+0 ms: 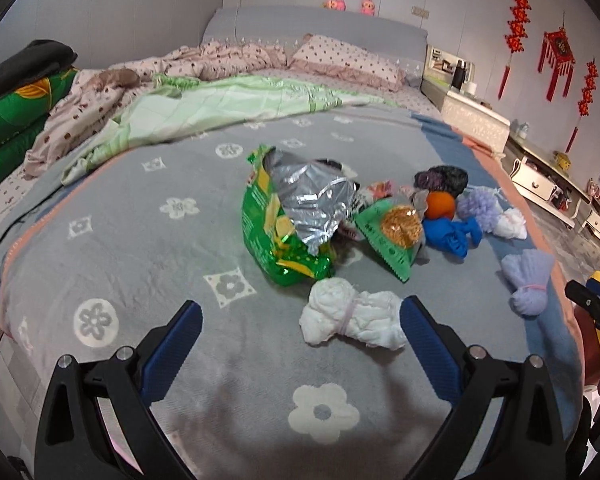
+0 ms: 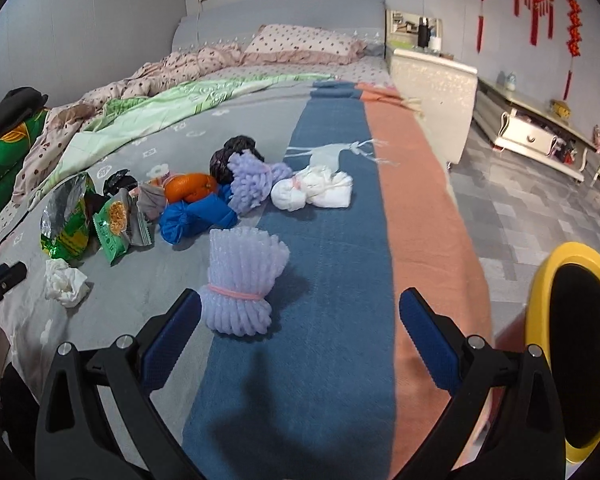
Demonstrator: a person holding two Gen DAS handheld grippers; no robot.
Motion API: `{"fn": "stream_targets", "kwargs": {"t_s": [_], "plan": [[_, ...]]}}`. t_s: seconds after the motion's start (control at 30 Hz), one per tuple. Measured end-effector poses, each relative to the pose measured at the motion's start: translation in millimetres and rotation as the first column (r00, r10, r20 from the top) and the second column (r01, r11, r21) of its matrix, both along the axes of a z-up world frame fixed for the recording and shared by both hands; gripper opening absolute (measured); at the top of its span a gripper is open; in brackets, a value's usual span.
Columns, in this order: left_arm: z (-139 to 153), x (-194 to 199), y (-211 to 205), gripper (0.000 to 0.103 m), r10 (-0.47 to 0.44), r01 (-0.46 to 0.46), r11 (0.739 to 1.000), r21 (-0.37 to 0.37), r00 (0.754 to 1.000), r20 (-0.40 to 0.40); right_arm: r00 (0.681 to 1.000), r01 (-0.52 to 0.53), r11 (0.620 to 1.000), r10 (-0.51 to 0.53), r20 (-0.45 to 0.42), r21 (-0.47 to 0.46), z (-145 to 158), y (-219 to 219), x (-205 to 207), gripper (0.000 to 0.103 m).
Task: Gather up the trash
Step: 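Grasp the white tissue bundle with the left tool while the right tool grasps the lavender foam sleeve, then carry both items to the yellow bin and open both tools to drop them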
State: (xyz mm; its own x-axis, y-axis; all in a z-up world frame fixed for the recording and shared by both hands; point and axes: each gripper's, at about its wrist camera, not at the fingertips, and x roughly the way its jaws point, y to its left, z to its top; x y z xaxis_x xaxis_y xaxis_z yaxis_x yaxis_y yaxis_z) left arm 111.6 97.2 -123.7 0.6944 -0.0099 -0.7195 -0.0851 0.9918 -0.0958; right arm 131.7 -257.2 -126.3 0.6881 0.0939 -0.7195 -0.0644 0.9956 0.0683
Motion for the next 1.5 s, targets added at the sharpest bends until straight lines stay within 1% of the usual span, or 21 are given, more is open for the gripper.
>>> {"fn": "stream_targets", "kwargs": {"t_s": [0.13, 0.27, 0.33, 0.43, 0.47, 0.53, 0.57, 0.63, 0.67, 0.7, 0.73, 0.8, 0.9, 0.97, 1.07, 1.17, 1.33, 1.5], "plan": [[-19.1, 17.8, -7.5, 0.096, -0.01, 0.011, 1.0, 0.029, 0.999, -0.042, 1.0, -0.021, 1.0, 0.021, -0.017, 0.005, -4.9, 9.0, 20.4, 0.095], [-35.0, 32.3, -7.9, 0.096, -0.029, 0.029, 1.0, -0.003, 0.995, -0.092, 0.997, -0.052, 0.999, 0.052, -0.05, -0.004, -14.9, 18.6, 40.3, 0.095], [-37.9, 37.9, -9.1, 0.096, -0.042, 0.041, 0.999, -0.019, 0.995, -0.093, 0.996, -0.062, 0.998, 0.061, -0.066, -0.01, -20.3, 23.0, 49.3, 0.095], [-38.8, 42.7, -12.7, 0.096, -0.061, 0.061, 0.998, -0.014, 0.995, -0.078, 0.993, -0.074, 0.997, 0.076, -0.095, 0.025, -28.7, 26.4, 61.0, 0.095], [-39.2, 43.1, -14.0, 0.095, -0.073, 0.072, 0.997, -0.021, 0.995, -0.075, 0.991, -0.085, 0.996, 0.088, -0.105, 0.033, -31.2, 28.8, 63.7, 0.095], [-43.1, 44.1, -18.4, 0.088, -0.109, 0.106, 0.993, -0.045, 0.991, -0.08, 0.988, -0.097, 0.995, 0.1, -0.116, 0.038, -35.8, 32.8, 67.9, 0.095], [-45.4, 45.4, -20.3, 0.081, -0.121, 0.117, 0.992, -0.05, 0.989, -0.09, 0.987, -0.1, 0.994, 0.105, -0.121, 0.046, -38.2, 34.1, 69.7, 0.094], [-49.3, 47.6, -25.6, 0.076, -0.13, 0.127, 0.991, -0.039, 0.987, -0.093, 0.985, -0.103, 0.993, 0.11, -0.137, 0.056, -43.0, 36.8, 74.3, 0.077], [-49.0, 47.5, -27.0, 0.07, -0.135, 0.133, 0.99, -0.037, 0.987, -0.084, 0.983, -0.104, 0.993, 0.11, -0.15, 0.052, -45.5, 38.8, 76.8, 0.067], [-47.9, 47.3, -28.9, 0.061, -0.147, 0.144, 0.989, -0.041, 0.986, -0.075, 0.982, -0.103, 0.993, 0.11, -0.156, 0.051, -47.0, 39.8, 77.6, 0.061], [-46.8, 46.7, -30.4, 0.058, -0.156, 0.153, 0.987, -0.049, 0.985, -0.068, 0.982, -0.102, 0.993, 0.11, -0.156, 0.055, -48.0, 40.5, 78.3, 0.059], [-45.1, 45.9, -33.0, 0.054, -0.159, 0.156, 0.986, -0.051, 0.986, -0.054, 0.981, -0.102, 0.992, 0.112, -0.158, 0.07, -47.7, 40.7, 78.9, 0.048], [-45.0, 45.6, -33.6, 0.049, -0.159, 0.157, 0.987, -0.037, 0.986, -0.047, 0.98, -0.116, 0.99, 0.127, -0.153, 0.08, -45.7, 40.8, 77.2, 0.041], [-43.4, 43.4, -33.6, 0.047, -0.159, 0.158, 0.987, -0.036, 0.986, -0.042, 0.981, -0.109, 0.99, 0.122, -0.149, 0.094, -43.2, 38.9, 74.6, 0.038], [-32.9, 36.2, -31.8, 0.046, -0.172, 0.17, 0.984, -0.059, 0.985, -0.024, 0.981, -0.114, 0.986, 0.131, -0.14, 0.122, -33.2, 36.6, 65.6, 0.037], [-14.2, 24.3, -34.3, 0.046, -0.186, 0.187, 0.981, -0.048, 0.982, 0.015, 0.986, -0.126, 0.984, 0.138, -0.098, 0.126, -12.6, 33.4, 49.7, 0.037], [19.5, 7.7, -42.0, 0.046, -0.209, 0.211, 0.977, -0.029, 0.975, 0.072, 0.99, -0.138, 0.976, 0.143, -0.015, 0.167, 37.6, 18.2, 19.0, 0.037], [70.8, -7.3, -53.8, 0.046, -0.24, 0.243, 0.97, 0.002, 0.956, 0.169, 0.989, -0.133, 0.974, 0.118, 0.088, 0.184, 96.4, -6.0, -15.0, 0.037]]}}
